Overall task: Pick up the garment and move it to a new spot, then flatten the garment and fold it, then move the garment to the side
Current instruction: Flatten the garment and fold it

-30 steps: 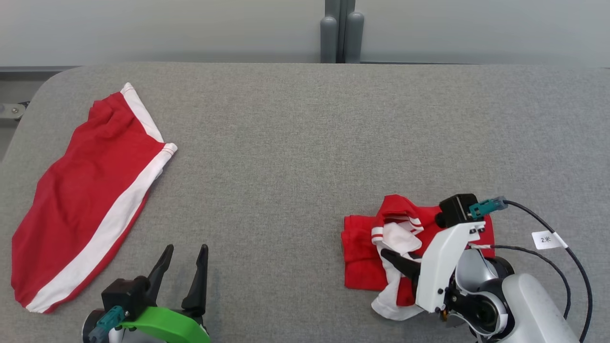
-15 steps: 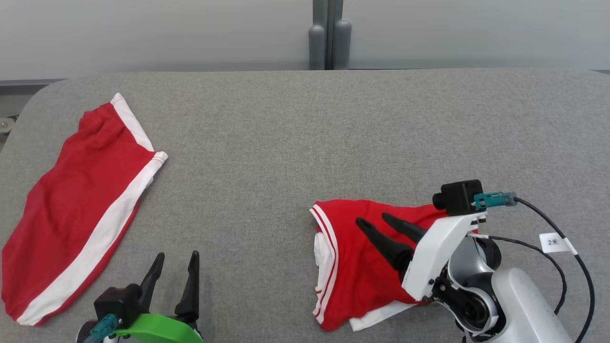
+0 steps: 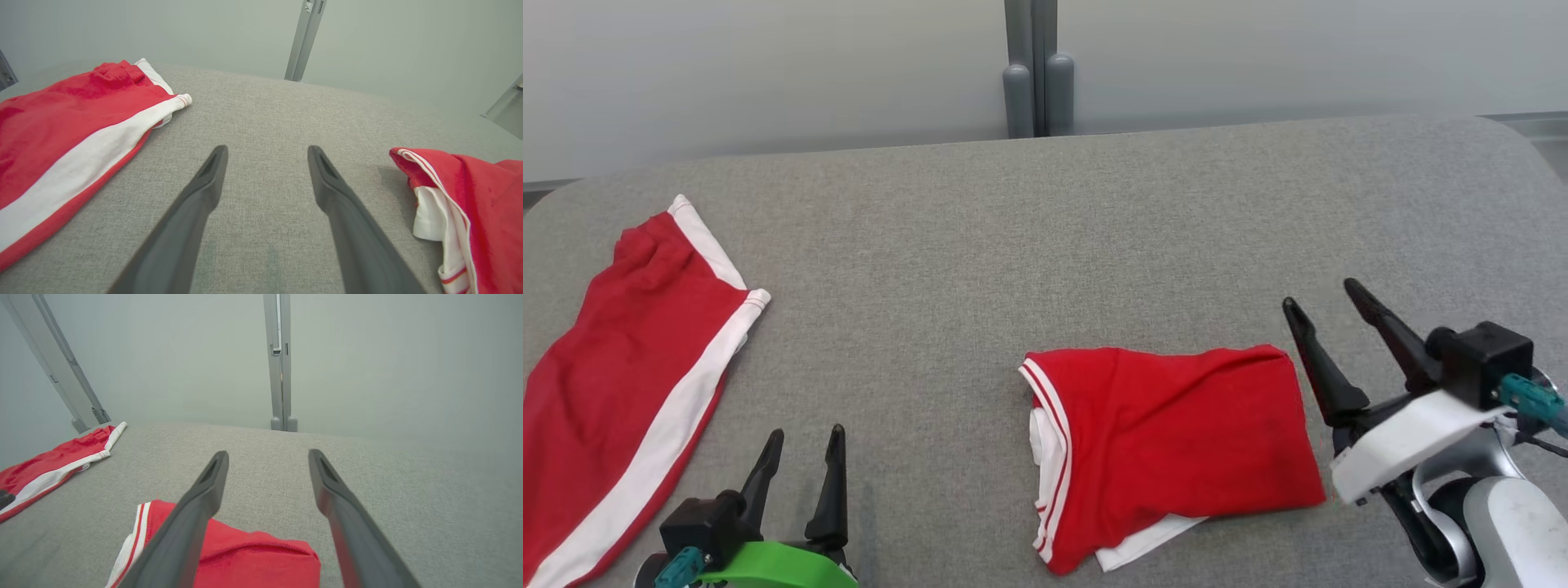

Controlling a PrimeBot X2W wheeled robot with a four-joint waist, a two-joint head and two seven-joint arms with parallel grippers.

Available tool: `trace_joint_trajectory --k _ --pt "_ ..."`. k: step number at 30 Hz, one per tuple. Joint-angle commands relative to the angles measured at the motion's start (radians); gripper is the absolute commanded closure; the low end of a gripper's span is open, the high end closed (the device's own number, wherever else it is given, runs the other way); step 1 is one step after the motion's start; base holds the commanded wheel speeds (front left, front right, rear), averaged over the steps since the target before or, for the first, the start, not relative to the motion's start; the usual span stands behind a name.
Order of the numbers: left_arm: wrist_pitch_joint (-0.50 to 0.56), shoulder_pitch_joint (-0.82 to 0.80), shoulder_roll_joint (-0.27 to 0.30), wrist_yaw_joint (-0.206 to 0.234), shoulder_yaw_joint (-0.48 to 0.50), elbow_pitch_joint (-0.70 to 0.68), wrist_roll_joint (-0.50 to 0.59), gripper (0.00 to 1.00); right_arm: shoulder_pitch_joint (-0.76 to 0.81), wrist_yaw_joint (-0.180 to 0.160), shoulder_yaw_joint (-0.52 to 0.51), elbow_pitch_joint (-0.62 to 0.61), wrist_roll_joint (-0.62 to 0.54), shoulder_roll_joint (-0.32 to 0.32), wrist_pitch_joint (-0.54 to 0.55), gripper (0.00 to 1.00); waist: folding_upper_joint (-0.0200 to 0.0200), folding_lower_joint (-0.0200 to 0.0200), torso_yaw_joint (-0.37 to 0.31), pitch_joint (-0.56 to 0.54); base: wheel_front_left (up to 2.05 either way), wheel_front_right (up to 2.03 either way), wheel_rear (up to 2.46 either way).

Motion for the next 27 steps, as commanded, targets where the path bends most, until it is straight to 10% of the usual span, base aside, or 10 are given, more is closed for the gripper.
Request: trace_joint_trajectory --k 1,10,27 --pt "-0.003 0.016 -0.007 0.002 0.008 -0.008 0.011 0.00 0.020 0.000 -0.009 0.014 -0.028 -0.008 -0.052 0.00 0.0000 0.0000 -0.008 -0.006 0.00 0.00 0.00" --pt "-0.003 0.052 -0.046 -0.010 0.054 -0.025 0.060 0.00 0.127 0.000 -0.110 0.176 -0.156 -0.016 -0.328 0.00 0.0000 0.0000 -0.013 -0.041 0.00 0.00 0.00" --pt "-0.003 0.151 -0.127 -0.063 0.236 -0.027 0.237 0.00 0.288 -0.001 -0.298 0.141 -0.283 0.107 -0.347 0.00 0.0000 0.0000 -0.002 -0.097 0.00 0.00 0.00"
